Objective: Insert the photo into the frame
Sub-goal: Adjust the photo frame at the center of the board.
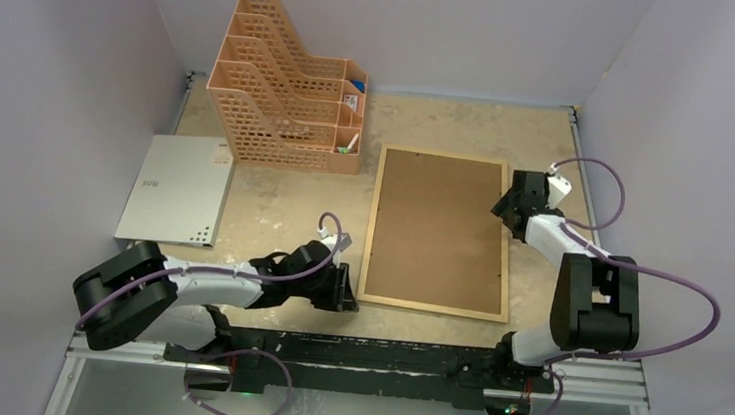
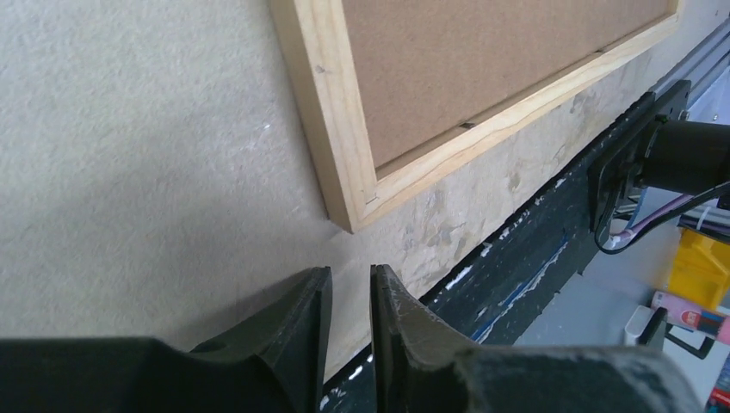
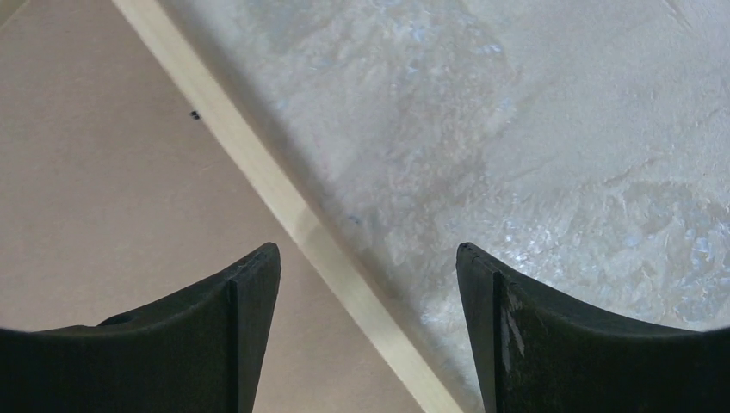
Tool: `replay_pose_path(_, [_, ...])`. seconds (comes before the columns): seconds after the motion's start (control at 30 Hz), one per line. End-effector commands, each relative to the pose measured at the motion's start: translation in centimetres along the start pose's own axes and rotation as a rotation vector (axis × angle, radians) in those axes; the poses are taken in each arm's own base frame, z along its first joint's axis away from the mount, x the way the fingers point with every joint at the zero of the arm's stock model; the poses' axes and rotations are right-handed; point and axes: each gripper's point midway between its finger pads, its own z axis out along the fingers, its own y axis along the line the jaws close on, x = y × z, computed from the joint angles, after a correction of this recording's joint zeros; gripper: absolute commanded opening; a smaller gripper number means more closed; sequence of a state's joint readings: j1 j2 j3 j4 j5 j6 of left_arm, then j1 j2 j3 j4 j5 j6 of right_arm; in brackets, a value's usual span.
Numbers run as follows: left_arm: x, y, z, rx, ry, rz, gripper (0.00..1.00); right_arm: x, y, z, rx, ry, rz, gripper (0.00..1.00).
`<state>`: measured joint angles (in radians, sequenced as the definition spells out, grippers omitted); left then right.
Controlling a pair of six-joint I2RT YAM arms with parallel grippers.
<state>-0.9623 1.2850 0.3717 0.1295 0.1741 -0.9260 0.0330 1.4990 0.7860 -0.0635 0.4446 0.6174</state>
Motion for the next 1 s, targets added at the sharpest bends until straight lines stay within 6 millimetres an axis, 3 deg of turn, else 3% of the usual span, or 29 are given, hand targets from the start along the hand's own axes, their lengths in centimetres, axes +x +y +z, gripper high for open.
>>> replay_pose_path(0.0, [-0.9, 0.0, 0.9, -0.009, -0.057, -0.028, 0.24, 0.1, -0.1, 0.3, -0.042, 0.003, 0.046, 0.76])
replay_pose_path(0.1, [-2.2, 1.1, 0.9, -0.095, -0.118, -0.052, 0.24, 1.4, -0.8, 0.5, -0.054, 0.049, 0.081, 0.75])
replay_pose_path(0.2, [-3.9, 1.3, 0.9, -0.101, -0.162, -0.078, 0.24, 1.8, 0.3, 0.1, -0.130, 0.074, 0.105, 0.68])
replay_pose_path(0.47, [-7.0, 2.9, 1.2, -0.078, -0.179, -0.119, 0.21, 5.5, 0.6, -1.2, -0.217, 0.193, 0.133, 0.50])
replay_pose_path(0.67, [-9.9, 3.5, 1.6, -0.106, -0.213, -0.095, 0.21, 7.6, 0.2, -3.4, -0.276, 0.240, 0.171, 0.41])
replay_pose_path(0.77, [-12.2, 4.1, 1.4, -0.136, -0.241, -0.085, 0.21, 9.3, 0.4, -5.1, -0.354, 0.289, 0.201, 0.37])
replay_pose_path(0.87, [-15.0, 5.0, 0.9, -0.153, -0.296, -0.084, 0.22, 9.5, 0.6, -5.9, -0.403, 0.280, 0.212, 0.36])
replay_pose_path(0.97, [-16.5, 5.8, 1.1, -0.177, -0.297, -0.080, 0.23, 10.5, 1.1, -6.9, -0.457, 0.322, 0.228, 0.34])
